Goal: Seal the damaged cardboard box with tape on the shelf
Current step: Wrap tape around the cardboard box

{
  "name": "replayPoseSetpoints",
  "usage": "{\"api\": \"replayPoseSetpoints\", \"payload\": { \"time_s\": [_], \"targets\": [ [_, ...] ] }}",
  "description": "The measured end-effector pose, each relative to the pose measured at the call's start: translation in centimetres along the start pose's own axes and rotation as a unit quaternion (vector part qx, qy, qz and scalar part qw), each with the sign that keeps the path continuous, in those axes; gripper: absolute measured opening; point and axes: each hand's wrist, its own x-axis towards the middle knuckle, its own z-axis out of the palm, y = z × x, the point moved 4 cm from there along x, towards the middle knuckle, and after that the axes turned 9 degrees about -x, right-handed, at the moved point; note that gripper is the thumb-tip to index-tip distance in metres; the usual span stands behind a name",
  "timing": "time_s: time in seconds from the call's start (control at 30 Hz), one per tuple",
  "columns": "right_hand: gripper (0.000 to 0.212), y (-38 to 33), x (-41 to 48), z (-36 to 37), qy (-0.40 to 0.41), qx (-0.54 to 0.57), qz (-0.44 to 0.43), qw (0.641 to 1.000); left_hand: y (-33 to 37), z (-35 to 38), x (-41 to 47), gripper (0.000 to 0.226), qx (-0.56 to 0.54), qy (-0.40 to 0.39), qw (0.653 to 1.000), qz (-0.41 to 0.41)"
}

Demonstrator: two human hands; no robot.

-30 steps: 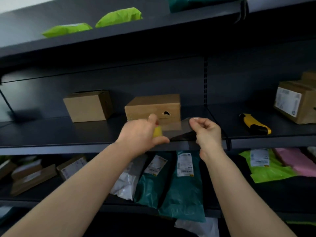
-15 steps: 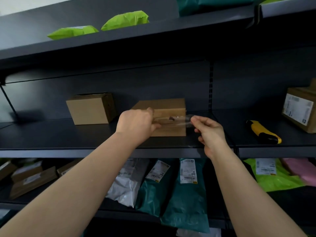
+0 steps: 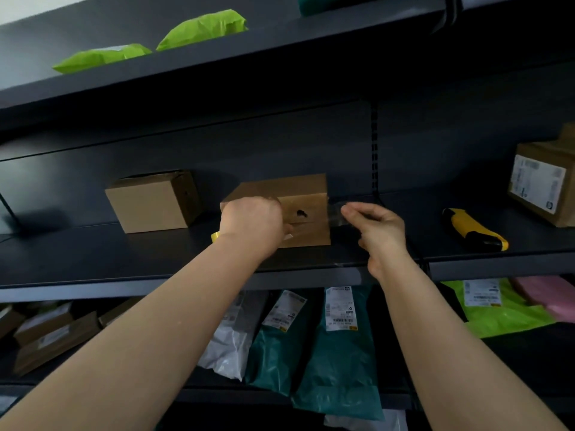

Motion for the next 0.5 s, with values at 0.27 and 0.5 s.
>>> {"api": "replayPoseSetpoints", "payload": {
  "time_s": [0.27,0.5],
  "targets": [
    [0.017,-0.2,0.3,0.2,-0.037,-0.029,-0.028,0.999,-0.6,-0.6,0.1,0.062,0.008,-0.005,1.000,-0.030],
    [0.012,-0.1,-0.7,2.5,-0.094,-0.011,-0.048,0.994,-3.5,-2.0,-0.8,0.080,-0.037,0.024,0.995,-0.095]
  ]
}}
